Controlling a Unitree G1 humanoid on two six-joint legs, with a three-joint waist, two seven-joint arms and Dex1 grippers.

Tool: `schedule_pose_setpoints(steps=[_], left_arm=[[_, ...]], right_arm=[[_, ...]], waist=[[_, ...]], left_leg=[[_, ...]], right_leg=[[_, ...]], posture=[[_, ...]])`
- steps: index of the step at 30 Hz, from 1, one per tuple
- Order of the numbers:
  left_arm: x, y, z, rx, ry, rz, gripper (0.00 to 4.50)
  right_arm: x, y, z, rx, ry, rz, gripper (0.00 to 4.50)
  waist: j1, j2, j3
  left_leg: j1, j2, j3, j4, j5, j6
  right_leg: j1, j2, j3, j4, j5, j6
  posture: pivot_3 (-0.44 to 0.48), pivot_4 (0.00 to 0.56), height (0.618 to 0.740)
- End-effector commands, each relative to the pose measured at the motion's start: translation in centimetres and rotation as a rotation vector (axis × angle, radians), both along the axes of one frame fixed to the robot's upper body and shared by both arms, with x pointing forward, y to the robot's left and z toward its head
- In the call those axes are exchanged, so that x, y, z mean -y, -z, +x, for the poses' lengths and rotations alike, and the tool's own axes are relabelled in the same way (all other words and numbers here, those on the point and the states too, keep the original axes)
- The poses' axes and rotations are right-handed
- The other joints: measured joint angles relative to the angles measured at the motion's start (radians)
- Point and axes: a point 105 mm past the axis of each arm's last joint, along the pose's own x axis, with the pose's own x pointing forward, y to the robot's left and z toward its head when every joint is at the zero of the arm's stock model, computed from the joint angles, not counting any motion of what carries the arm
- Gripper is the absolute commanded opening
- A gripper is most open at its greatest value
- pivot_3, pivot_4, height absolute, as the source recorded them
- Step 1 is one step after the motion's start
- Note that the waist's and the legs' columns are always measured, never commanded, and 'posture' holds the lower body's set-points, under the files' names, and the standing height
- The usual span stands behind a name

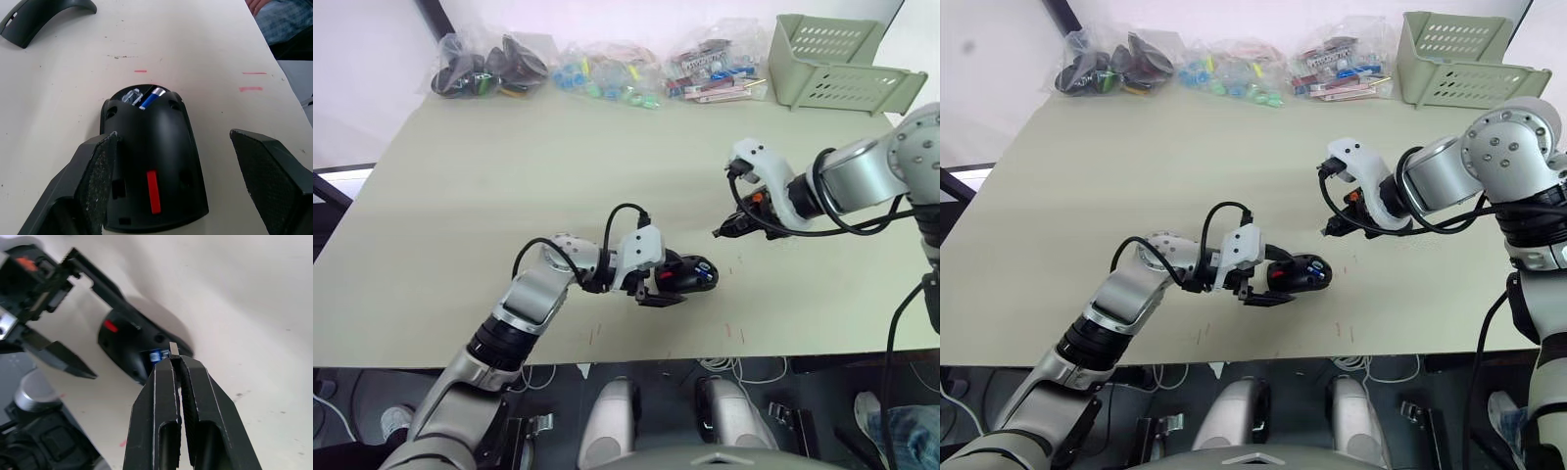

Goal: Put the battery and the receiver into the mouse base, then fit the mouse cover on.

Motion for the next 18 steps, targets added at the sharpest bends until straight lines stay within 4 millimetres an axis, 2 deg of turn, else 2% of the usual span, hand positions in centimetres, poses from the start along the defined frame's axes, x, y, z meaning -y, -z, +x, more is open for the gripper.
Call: schedule_pose_setpoints(steps=[1,9,18], left_arm=[[0.7,-0.3,-0.1,0.038,0.029,0.000,3.88],[1.1,-0.2,0.3,0.064,0.022,0.032,3.88],[1.4,0.4,1.1,0.073,-0.031,0.066,3.88]], right_arm=[[-0.6,-0.9,-0.5,0.022,-0.073,-0.122,0.00],[-1.6,-1.4,-0.1,-0.016,-0.108,-0.190,0.00],[-1.9,-1.1,0.3,-0.032,-0.107,-0.202,0.00]], waist=[[-0.001,0.001,0.001],[0.000,0.001,0.000],[0.000,0.001,0.000]], left_leg=[[0.000,0.000,0.000,0.000,0.000,0.000],[-0.001,0.000,0.001,0.000,0.000,0.000],[-0.001,0.000,0.000,0.000,0.000,0.000]], right_leg=[[-0.001,0.000,0.000,0.001,0.000,0.000],[-0.002,0.000,0.000,0.002,0.000,0.000],[-0.002,0.000,0.000,0.003,0.000,0.000]], posture=[[0.000,0.150,0.740],[0.000,0.150,0.740],[0.000,0.150,0.740]])
